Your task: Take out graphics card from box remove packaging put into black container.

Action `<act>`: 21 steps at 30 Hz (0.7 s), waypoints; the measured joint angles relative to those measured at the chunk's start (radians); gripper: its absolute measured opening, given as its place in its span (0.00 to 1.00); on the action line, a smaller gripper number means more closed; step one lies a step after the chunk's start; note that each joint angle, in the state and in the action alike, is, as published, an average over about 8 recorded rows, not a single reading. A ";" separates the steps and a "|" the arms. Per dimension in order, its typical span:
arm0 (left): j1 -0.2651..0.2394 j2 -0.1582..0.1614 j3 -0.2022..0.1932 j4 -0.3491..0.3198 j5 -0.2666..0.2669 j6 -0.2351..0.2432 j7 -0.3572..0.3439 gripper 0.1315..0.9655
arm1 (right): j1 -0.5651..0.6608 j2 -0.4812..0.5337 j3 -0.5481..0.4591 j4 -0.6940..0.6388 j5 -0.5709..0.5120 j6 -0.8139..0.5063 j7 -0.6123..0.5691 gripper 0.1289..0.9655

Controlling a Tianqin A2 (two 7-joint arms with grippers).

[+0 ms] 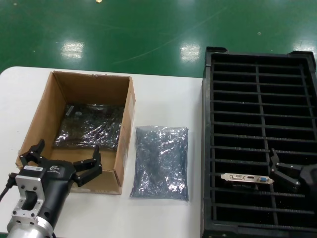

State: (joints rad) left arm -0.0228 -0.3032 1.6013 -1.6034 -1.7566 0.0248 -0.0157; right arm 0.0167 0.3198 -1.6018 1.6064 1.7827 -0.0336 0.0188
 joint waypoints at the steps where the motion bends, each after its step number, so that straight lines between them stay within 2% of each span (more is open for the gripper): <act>1: 0.000 0.000 0.000 0.000 0.000 0.000 0.000 1.00 | 0.000 0.000 0.000 0.000 0.000 0.000 0.000 1.00; 21: 0.000 0.000 0.000 0.000 0.000 0.000 0.000 1.00 | 0.000 0.000 0.000 0.000 0.000 0.000 0.000 1.00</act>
State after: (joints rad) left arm -0.0228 -0.3032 1.6013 -1.6034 -1.7567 0.0247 -0.0157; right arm 0.0167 0.3197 -1.6018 1.6064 1.7828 -0.0335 0.0187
